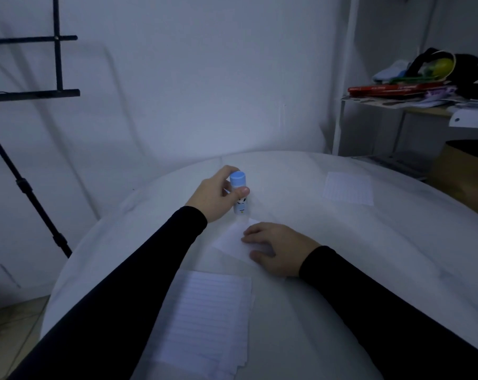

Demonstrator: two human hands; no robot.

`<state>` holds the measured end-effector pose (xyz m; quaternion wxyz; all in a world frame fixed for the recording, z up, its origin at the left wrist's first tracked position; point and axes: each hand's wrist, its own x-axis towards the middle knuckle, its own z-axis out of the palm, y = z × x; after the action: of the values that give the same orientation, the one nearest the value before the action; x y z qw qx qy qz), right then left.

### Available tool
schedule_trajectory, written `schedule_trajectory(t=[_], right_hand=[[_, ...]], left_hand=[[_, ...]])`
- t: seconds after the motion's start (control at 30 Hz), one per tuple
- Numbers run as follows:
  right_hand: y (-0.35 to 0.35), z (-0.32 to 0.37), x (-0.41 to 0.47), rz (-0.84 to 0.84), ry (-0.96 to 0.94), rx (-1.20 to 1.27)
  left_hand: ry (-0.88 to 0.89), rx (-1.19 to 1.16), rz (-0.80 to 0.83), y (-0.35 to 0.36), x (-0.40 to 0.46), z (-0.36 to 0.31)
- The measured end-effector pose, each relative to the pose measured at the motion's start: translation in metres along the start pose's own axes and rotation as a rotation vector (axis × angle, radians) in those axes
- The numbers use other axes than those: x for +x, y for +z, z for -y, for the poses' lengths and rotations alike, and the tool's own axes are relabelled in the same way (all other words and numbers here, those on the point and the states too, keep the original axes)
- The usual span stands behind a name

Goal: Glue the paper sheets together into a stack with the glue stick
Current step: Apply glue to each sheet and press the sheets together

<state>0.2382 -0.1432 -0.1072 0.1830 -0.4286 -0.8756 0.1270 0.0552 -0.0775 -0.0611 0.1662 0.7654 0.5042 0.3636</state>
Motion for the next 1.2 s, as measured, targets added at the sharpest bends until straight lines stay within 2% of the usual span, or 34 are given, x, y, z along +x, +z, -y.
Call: schedule_trajectory(t=[0.43,0.83,0.9,1.03,1.2], right_hand=[[0.002,-0.001,0.002,-0.042,0.066,0.066],[0.003,-0.002,0.002,-0.048,0.042,0.058],[0.003,-0.002,0.001,-0.046,0.046,0.030],[0.005,0.001,0.003,-0.037,0.089,-0.047],[0.002,0.003,0.002,-0.001,0.108,-0.086]], left_hand=[[0.082,-0.098,0.038,-0.021,-0.031,0.002],[0.088,-0.191,0.075,-0.040,-0.055,0.008],[0.058,-0.212,0.014,-0.044,-0.057,0.010],[-0.022,-0.386,-0.282,-0.048,-0.054,0.007],[-0.272,-0.729,-0.463,-0.044,-0.049,0.008]])
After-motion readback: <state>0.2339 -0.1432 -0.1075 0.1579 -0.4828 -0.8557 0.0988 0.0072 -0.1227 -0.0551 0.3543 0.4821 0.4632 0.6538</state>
